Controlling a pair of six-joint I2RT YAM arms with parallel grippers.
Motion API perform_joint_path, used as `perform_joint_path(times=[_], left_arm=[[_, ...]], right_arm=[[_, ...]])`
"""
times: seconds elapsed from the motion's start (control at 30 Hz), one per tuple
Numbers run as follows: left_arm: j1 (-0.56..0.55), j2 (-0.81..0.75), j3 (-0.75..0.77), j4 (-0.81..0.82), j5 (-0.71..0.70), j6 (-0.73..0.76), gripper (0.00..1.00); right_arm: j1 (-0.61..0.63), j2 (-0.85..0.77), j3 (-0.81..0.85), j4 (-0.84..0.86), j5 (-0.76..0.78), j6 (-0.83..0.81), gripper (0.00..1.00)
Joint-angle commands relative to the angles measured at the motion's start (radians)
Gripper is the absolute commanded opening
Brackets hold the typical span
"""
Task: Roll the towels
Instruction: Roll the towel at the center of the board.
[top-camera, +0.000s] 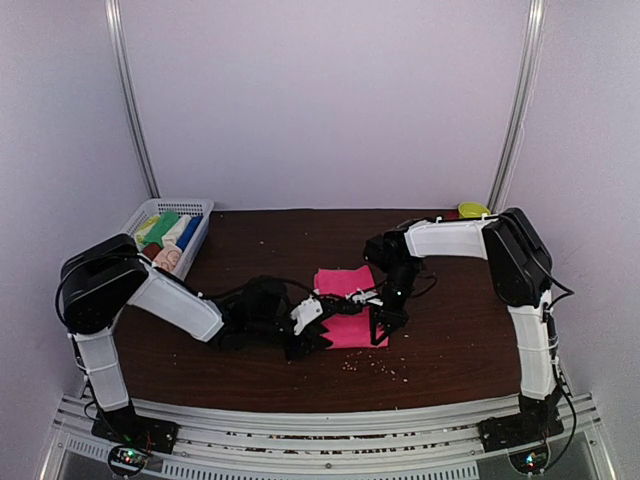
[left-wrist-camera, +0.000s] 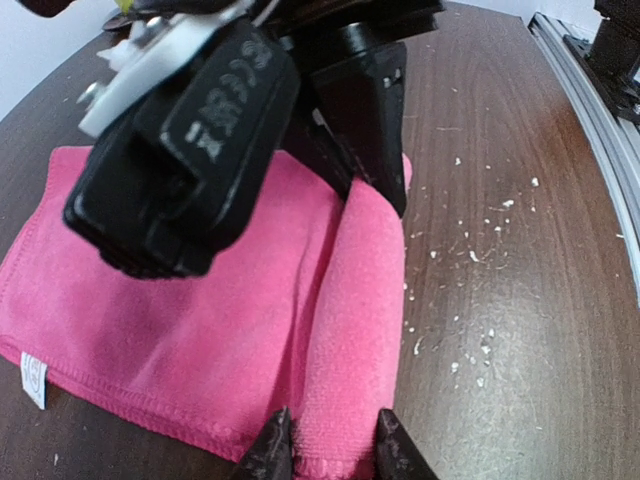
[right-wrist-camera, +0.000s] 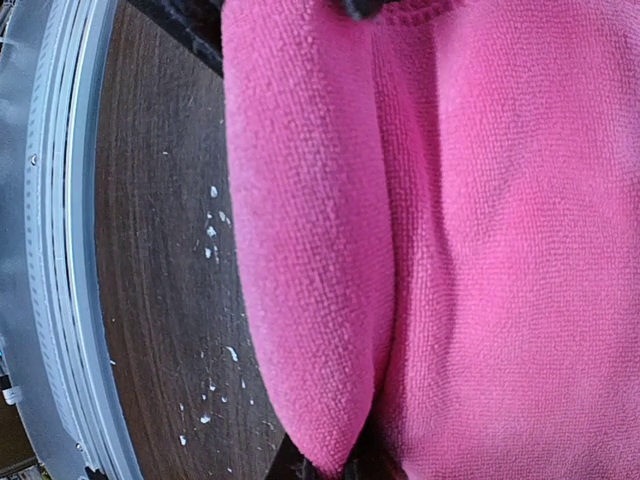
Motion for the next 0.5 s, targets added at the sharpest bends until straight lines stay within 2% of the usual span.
perform_joint_path(times=[0.0, 0.17, 0.23, 0.47], left_arm=[[0.005, 0.045, 0.056, 0.007, 0.101, -0.043, 0.23], [0.026, 0.069, 0.067, 0.013, 0.139, -0.118, 0.08], [0.044, 0.078, 0.074, 0.007, 0.166, -0.16, 0.0], [0.092, 0.113, 0.119, -0.074, 0.226, -0.264, 0.0]], right_arm=[[-0.009, 0.033, -0.001, -0.021, 0.035, 0.018, 0.0], [-0.012, 0.018, -0.007, -0.012, 0.037, 0.022, 0.02], [-0.016, 0.007, -0.007, -0.004, 0.035, 0.026, 0.06], [-0.031, -0.038, -0.009, 0.005, 0.033, 0.025, 0.18]])
